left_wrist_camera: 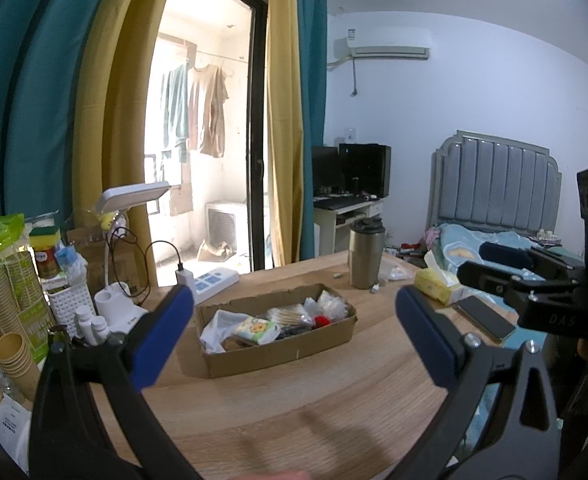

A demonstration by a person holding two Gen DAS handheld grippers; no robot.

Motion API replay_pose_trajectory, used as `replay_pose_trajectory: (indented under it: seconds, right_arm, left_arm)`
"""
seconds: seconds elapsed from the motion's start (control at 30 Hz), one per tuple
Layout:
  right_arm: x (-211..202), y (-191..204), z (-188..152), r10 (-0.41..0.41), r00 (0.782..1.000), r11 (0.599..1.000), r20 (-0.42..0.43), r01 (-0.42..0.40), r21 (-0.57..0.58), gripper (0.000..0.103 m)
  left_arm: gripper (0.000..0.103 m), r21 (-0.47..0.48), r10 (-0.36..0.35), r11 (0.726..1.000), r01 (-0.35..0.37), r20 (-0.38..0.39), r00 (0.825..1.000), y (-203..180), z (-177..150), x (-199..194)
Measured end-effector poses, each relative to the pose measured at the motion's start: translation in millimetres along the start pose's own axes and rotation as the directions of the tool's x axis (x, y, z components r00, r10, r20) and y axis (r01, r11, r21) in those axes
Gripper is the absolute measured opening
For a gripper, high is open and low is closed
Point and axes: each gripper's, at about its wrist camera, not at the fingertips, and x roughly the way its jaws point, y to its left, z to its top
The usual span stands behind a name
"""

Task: Organize soft objects

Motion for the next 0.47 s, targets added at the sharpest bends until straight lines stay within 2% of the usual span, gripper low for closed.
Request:
replay_pose_trajectory:
  seconds: [0.3,0.47]
  right_arm:
    - [0.6,0.6,-0.2,0.001,1.0,1.0,-0.001,-0.001,-0.001,0.074]
    - [0.2,0.4,0.1,0.001,1.0,1.0,0.001,-0.001,-0.001,0.074]
  left_arm:
    - [0.102,0.002,-0.002,1.0,0.002,-0.001,1.0,-0.5,0.2,-0.9]
    - [0.102,-0.001,-0.039,0.999,0.039,-0.006,0.999,1.0,1.1,1.1]
